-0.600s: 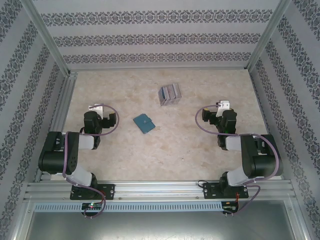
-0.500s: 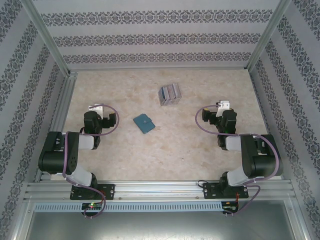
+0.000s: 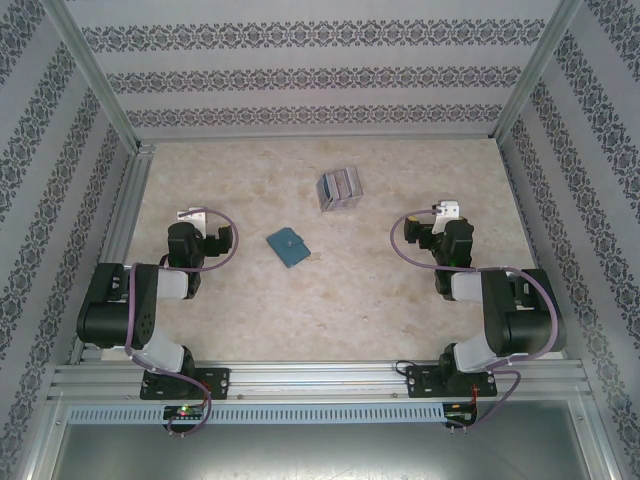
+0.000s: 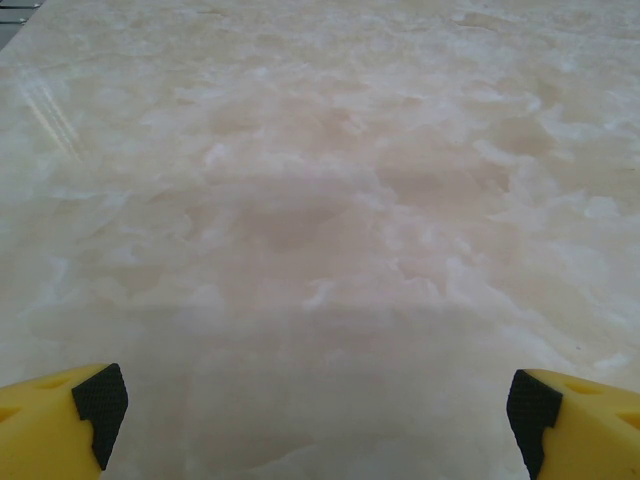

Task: Put the credit cards into the card holder
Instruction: Open the button on the card holder.

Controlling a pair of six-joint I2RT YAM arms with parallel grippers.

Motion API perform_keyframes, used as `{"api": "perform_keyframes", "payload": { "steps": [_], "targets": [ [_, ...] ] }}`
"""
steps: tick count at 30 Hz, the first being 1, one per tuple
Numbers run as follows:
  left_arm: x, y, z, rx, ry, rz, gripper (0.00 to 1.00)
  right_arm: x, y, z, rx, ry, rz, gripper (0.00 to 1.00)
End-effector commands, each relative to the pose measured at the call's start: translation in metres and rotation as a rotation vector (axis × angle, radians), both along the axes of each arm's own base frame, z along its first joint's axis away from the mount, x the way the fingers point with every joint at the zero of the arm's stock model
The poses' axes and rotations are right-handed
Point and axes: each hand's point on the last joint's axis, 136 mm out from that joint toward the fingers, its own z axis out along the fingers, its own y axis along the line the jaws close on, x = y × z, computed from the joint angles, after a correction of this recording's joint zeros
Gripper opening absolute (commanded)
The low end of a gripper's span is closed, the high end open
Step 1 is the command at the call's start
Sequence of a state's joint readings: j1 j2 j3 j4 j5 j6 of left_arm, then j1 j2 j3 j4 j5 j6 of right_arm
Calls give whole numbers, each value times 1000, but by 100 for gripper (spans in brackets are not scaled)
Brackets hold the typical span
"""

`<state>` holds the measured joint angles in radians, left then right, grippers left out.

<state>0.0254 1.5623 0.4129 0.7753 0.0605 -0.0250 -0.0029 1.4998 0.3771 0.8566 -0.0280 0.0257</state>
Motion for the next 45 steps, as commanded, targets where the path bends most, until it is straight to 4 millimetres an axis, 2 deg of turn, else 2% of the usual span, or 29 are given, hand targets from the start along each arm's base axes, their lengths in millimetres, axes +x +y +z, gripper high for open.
{"api": "perform_keyframes", "payload": {
  "steps": [1,18,22,24,26,28,30,33,35,37,40,43,45],
  "targets": [
    [8,-6,15,19,-45,-31,99,6,3,8,3,-24,16,98],
    [8,-3,16,21,-40,-11,99,6,1,9,2,-30,4,98],
    [6,22,33,24,22,148,99,-7,-9,42,-25,-61,-82,98],
    [3,26,42,2,68,190,99,-15,-11,61,6,-40,-103,98],
    [-1,31,50,-68,97,263,99,-20,-6,74,57,-17,-82,98],
    [-5,31,55,-136,140,304,99,-25,0,80,139,15,-66,98],
    [-5,18,58,-202,159,258,99,-31,13,80,273,63,-30,98],
    [-4,-4,64,-324,182,186,99,-36,48,82,456,119,112,98],
    [-3,-18,66,-394,220,139,99,-40,67,80,519,176,160,98],
    [-5,-30,67,-460,266,110,99,-46,84,74,523,245,178,96],
    [-13,-46,68,-554,324,77,100,-56,122,65,465,388,247,89],
    [-22,-56,64,-603,390,58,100,-69,173,51,356,556,354,82],
    [-26,-60,60,-626,435,62,100,-72,200,48,274,619,405,77]
  ]
}}
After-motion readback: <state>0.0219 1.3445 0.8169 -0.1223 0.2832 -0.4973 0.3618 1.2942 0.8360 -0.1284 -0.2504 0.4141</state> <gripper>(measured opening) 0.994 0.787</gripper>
